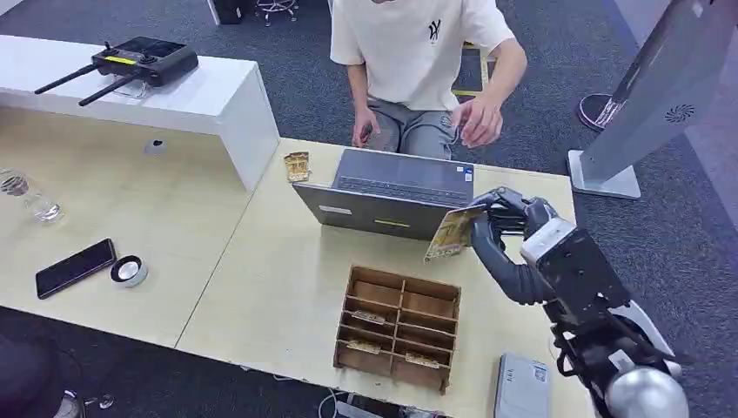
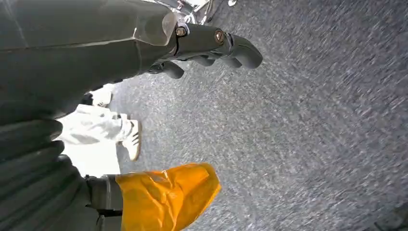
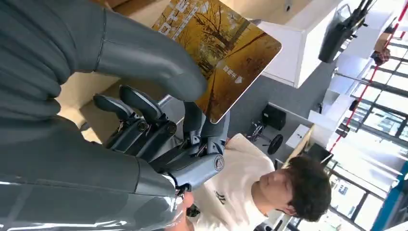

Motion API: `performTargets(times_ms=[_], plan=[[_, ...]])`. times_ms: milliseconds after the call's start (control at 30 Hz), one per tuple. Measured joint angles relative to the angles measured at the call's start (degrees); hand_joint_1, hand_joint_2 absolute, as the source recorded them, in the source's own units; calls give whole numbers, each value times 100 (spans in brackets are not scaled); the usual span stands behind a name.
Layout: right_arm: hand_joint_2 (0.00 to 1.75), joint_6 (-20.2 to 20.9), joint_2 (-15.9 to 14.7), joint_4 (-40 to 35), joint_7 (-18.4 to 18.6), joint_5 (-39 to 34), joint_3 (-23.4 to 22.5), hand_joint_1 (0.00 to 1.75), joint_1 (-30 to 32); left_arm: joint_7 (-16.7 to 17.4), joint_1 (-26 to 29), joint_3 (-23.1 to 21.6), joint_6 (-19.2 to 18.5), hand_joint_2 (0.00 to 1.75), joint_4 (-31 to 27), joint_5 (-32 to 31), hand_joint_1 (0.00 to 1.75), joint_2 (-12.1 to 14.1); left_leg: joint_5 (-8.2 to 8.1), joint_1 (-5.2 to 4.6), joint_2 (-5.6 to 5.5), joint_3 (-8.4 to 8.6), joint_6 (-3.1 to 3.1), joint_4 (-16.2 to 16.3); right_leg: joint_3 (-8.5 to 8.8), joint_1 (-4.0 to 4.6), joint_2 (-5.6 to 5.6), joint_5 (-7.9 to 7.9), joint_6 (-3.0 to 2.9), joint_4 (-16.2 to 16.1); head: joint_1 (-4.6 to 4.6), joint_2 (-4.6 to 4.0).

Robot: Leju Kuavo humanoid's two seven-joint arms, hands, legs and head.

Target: Pass the card to the sensor for recognition and then transmit it.

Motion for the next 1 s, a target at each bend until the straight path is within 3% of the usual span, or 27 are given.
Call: performTargets(times_ms=[333, 567, 800, 1000], plan=[[175, -168, 413, 540, 472, 606, 321, 175, -884, 87, -21, -158, -199, 175, -96, -53, 0, 9, 3, 0, -1, -3, -4, 0, -4, 0, 1, 1, -1, 2, 0, 0], [175, -385, 758, 948, 826, 1891, 520, 175, -1325, 184, -20, -291, -356, 175, -216, -122, 0, 17, 4, 1, -1, -3, -5, 0, -4, 0, 2, 1, -1, 3, 0, 0], [175, -536, 1106, 1202, 881, 2798, 634, 175, -1433, 199, -3, -420, -463, 175, -374, -166, 0, 46, 4, 1, -1, -3, -5, 0, -5, 1, 2, 1, -1, 4, -2, 0], [175, -549, 1329, 1418, 857, 3110, 662, 175, -1430, 243, 14, -479, -535, 175, -474, -168, 0, 48, 4, 1, -1, -3, -6, 0, -4, 1, 1, 1, -1, 4, 0, 0]])
